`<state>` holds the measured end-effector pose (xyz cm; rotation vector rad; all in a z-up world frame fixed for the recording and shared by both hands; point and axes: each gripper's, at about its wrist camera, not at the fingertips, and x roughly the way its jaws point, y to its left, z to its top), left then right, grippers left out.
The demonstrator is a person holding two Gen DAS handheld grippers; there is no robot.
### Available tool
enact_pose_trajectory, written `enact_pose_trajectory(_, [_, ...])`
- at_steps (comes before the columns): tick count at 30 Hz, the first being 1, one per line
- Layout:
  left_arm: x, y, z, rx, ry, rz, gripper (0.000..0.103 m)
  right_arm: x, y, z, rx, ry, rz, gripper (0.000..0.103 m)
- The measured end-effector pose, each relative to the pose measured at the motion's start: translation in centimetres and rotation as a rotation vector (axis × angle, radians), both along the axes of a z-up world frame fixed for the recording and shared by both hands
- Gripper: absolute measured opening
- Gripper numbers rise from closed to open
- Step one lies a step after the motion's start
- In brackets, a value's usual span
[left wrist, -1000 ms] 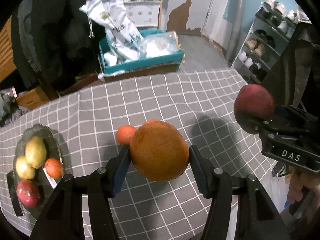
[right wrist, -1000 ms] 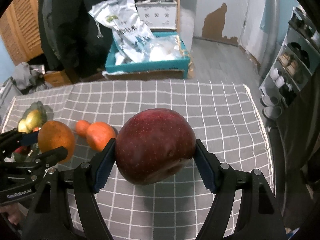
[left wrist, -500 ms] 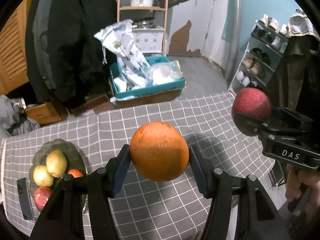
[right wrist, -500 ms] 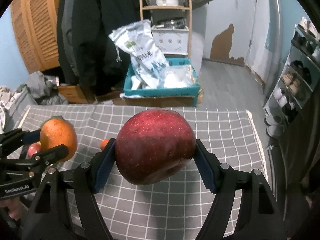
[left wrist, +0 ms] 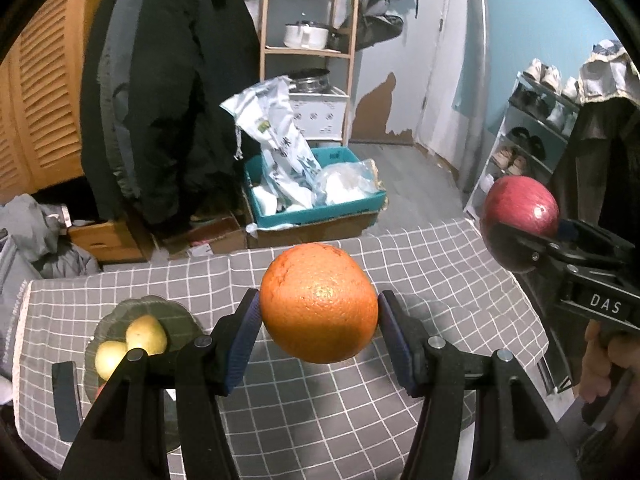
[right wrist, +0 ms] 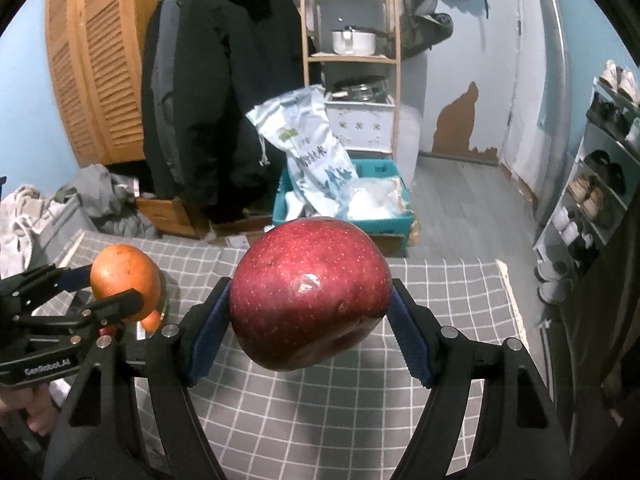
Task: Organize fruits
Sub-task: 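Carry the large orange and dark red apple over the green bowl with both tools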
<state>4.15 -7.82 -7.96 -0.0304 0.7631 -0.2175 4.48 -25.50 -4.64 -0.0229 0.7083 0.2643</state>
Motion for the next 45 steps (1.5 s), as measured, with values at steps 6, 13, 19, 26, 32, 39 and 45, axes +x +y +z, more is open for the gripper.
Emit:
enact_pose_trajectory(6, [-0.5, 1.8, 0.7, -0.014, -0.018, 0.033, 0.060, -0.2, 1.4, 0.8, 0.005, -0.021, 0.028, 0.075])
enact_pose_trajectory(13, [-1.2, 4.2, 1.1, -0.019, -0.035, 0.077, 0.060, 0.0, 3.7, 1.6, 0.012, -0.035, 0.066, 0.075])
enact_pose_trajectory(19, [-1.5, 6.6, 1.0, -0.023, -0.036, 0.121, 0.060, 0.6, 6.2, 1.6, 0.019, -0.023, 0.106, 0.075])
enact_pose_trajectory(26, [-1.8, 10.0, 0.2, -0.033, -0.018, 0.183, 0.060, 1.5, 9.7, 1.2, 0.031, 0.000, 0.157, 0.075])
enact_pose_trajectory(32, [-2.2, 12.7, -0.6, -0.036, -0.002, 0.233, 0.060, 2.4, 12.6, 0.5, 0.046, 0.029, 0.199, 0.075])
enact_pose_trajectory(39, [-2.4, 15.5, -1.9, -0.032, 0.026, 0.287, 0.060, 3.3, 16.1, -0.8, 0.055, 0.072, 0.246, 0.075])
enact_pose_trajectory(45, [-2.6, 17.5, -3.3, -0.030, 0.057, 0.326, 0.060, 3.7, 19.1, -1.7, 0.051, 0.100, 0.289, 0.075])
